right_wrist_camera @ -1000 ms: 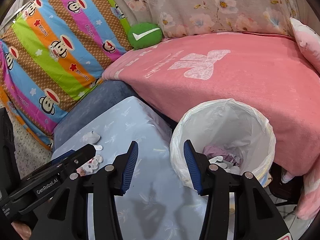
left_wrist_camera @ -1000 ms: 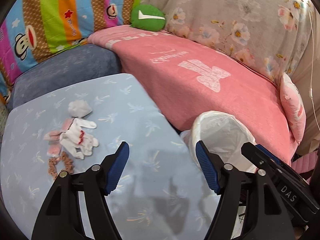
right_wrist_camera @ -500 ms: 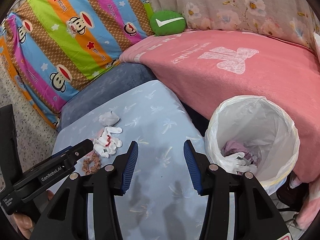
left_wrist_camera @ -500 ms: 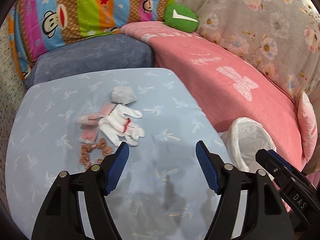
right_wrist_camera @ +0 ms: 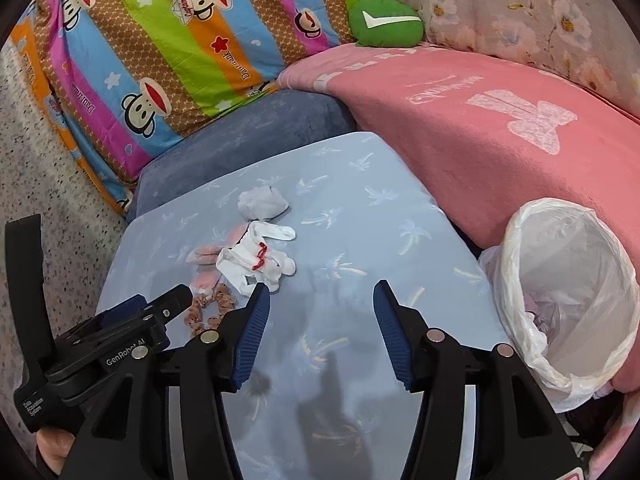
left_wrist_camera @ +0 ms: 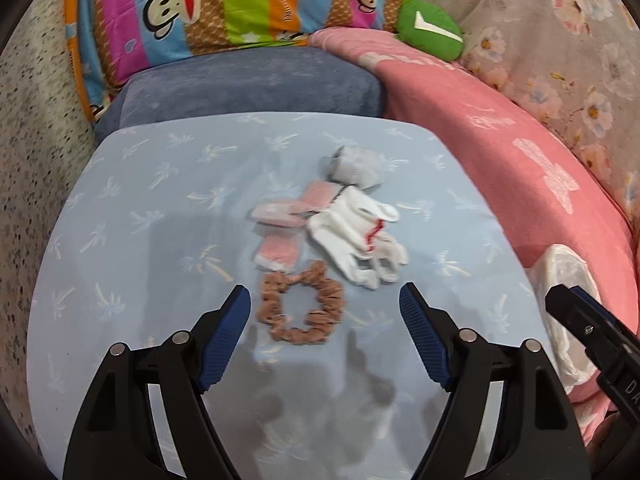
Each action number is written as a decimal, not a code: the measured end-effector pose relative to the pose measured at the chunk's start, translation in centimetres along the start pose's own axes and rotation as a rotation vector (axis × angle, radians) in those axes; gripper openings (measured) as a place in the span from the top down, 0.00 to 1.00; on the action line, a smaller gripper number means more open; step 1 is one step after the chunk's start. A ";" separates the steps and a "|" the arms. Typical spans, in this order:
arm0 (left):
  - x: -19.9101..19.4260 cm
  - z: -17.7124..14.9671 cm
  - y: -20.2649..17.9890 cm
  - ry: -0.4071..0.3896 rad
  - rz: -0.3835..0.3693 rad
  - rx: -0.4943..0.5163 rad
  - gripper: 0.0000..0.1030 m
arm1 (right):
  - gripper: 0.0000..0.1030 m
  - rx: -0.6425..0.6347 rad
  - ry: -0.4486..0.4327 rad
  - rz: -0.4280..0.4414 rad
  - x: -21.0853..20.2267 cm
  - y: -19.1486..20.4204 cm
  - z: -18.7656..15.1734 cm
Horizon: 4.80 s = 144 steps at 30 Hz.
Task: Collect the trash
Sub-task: 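Move both grippers back over the table toward the brown scrunchie, then grasp the brown scrunchie with the left gripper while the right gripper grasps the white glove, then carry the brown scrunchie and white glove with both grippers over the wastebasket, then open both grippers over the wastebasket, dropping the scrunchie and glove, then move both grippers back over the table toward the grey sock and pink bag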
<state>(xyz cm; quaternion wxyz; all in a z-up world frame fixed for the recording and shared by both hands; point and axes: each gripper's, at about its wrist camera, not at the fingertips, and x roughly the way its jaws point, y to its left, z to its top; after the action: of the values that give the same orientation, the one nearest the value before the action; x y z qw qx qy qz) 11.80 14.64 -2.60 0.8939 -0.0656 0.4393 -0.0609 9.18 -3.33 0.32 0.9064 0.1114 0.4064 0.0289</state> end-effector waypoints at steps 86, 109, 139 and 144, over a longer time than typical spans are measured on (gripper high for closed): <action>-6.0 -0.4 -20.7 -0.092 -0.271 0.385 0.88 | 0.86 0.213 -0.228 -0.064 -10.7 -13.2 0.6; -3.7 -2.2 -30.6 0.009 -0.422 0.499 0.85 | 0.85 0.404 -0.233 -0.210 -13.1 -25.2 -3.1; -2.8 -0.2 -22.2 -0.076 -0.219 0.319 0.24 | 0.60 0.284 -0.181 -0.141 -10.1 -20.0 -1.7; -2.8 0.3 -19.4 -0.082 -0.183 0.276 0.22 | 0.60 0.242 -0.166 -0.120 -9.3 -17.1 -1.3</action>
<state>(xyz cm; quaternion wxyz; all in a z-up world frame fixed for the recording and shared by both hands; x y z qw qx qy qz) 9.32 -3.99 3.12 0.9024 0.0155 0.3819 -0.1988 1.38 -21.06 2.45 0.9170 0.1971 0.3363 -0.0839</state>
